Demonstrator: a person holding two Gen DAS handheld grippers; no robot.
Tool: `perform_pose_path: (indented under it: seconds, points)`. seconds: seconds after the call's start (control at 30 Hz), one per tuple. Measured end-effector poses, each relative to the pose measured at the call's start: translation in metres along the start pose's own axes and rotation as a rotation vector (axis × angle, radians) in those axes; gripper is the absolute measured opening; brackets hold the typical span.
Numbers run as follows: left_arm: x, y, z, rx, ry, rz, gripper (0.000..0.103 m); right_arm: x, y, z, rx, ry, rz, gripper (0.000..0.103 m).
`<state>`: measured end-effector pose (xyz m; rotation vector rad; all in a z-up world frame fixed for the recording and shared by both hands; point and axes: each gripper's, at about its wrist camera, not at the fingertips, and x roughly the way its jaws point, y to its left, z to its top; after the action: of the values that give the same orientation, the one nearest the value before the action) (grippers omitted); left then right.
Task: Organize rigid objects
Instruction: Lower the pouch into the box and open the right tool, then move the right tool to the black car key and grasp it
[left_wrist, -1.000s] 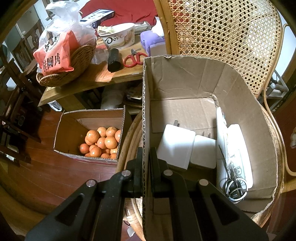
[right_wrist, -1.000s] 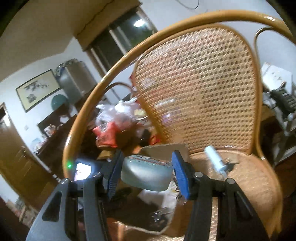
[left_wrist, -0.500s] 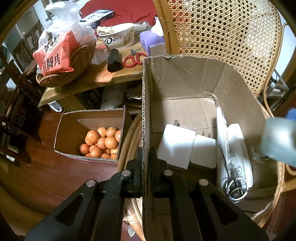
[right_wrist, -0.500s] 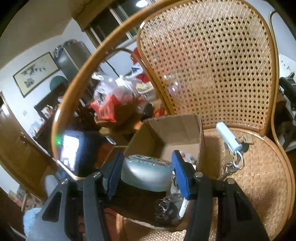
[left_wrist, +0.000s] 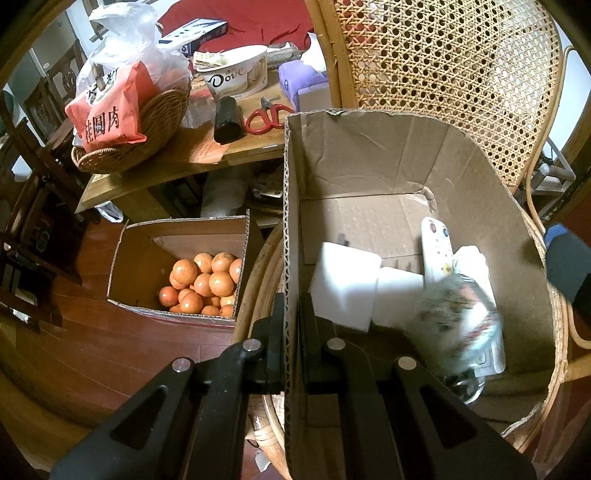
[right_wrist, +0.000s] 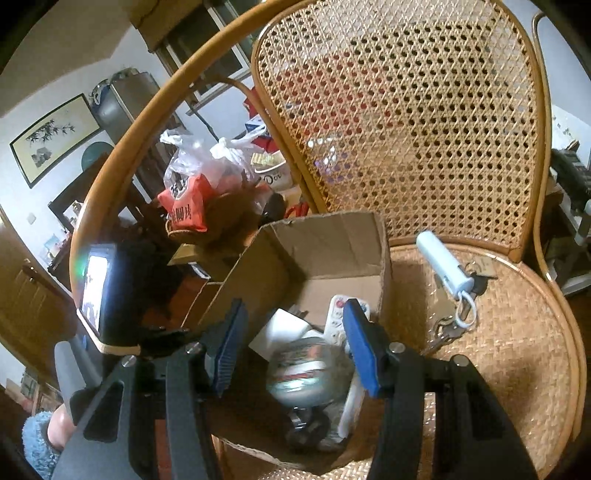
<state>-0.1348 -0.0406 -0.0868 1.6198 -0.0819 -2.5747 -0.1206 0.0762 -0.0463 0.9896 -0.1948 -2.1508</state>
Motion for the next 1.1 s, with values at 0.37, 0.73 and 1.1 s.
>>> perform_pose_path:
  seconds: [0.37, 0.73, 1.1]
  points:
    - [0.000, 0.000, 0.000, 0.001, -0.001, -0.001, 0.005, -0.026, -0.042, 0.019, -0.006, -0.096, -0.189, 0.103]
    - [0.000, 0.001, 0.000, 0.000, 0.000, 0.001, 0.006, -0.016, -0.138, 0.019, 0.202, -0.043, -0.363, 0.103]
    - [0.000, 0.002, 0.000, 0.005, 0.001, 0.003, 0.006, 0.020, -0.150, 0.000, 0.141, 0.085, -0.466, 0.103]
